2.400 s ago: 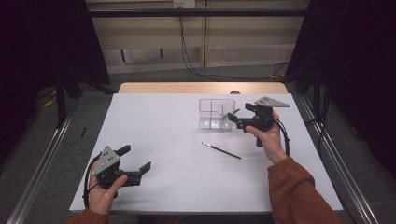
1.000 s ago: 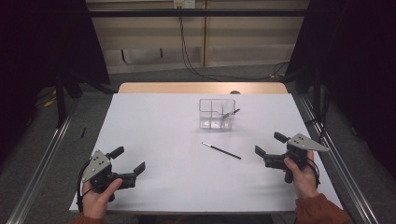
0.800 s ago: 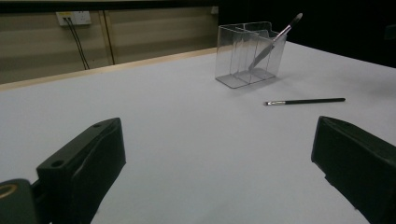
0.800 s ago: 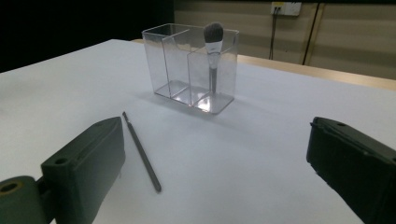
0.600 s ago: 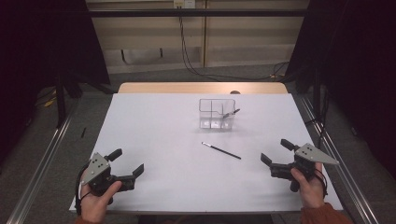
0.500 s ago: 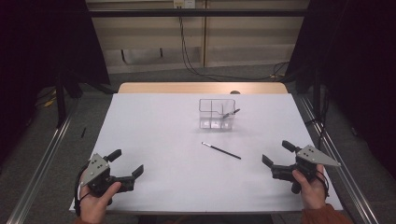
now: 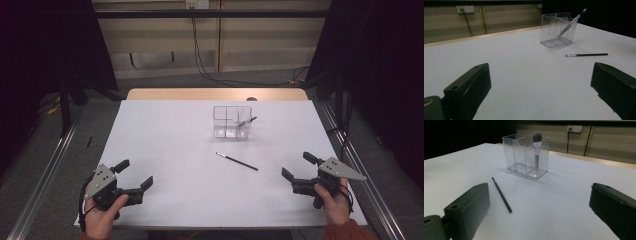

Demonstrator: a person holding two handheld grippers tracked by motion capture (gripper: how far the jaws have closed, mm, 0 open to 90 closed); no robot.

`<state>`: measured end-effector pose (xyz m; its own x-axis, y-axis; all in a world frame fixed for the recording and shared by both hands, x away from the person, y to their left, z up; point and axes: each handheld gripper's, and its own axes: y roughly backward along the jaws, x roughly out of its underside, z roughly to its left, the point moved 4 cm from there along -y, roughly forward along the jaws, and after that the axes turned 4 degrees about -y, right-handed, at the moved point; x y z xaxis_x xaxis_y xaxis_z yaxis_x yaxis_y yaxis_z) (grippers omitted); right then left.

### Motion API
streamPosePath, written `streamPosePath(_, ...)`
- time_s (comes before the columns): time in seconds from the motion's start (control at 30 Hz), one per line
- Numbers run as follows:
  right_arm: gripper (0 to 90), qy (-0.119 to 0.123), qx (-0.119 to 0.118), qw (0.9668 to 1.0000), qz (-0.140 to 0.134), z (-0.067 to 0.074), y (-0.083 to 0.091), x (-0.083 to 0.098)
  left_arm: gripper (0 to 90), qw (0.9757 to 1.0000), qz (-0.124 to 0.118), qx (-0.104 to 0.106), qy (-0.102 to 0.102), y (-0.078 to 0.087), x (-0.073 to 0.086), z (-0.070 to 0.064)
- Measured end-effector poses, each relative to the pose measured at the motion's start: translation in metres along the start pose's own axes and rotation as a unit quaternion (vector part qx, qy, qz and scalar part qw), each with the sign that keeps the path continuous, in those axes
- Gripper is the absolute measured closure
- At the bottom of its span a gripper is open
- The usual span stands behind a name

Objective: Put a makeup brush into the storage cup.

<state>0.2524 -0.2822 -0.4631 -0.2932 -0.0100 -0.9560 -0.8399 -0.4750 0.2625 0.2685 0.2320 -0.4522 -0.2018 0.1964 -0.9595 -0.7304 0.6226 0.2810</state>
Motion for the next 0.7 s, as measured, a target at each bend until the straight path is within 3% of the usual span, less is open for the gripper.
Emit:
streamPosePath(0.5, 1.9, -0.008, -0.02, 0.9996, 0.019, 0.006, -0.021, -0.002, 2.9, 1.0, 0.003, 0.005, -0.008, -0.001, -0.001, 0.001)
streamPosePath(0.7, 0.2, 0.003, -0.051, 0.9984, 0.024, 0.014, -0.033, -0.006, 2.6, 0.9999, -0.003, 0.008, -0.011, 0.0, -0.002, 0.0)
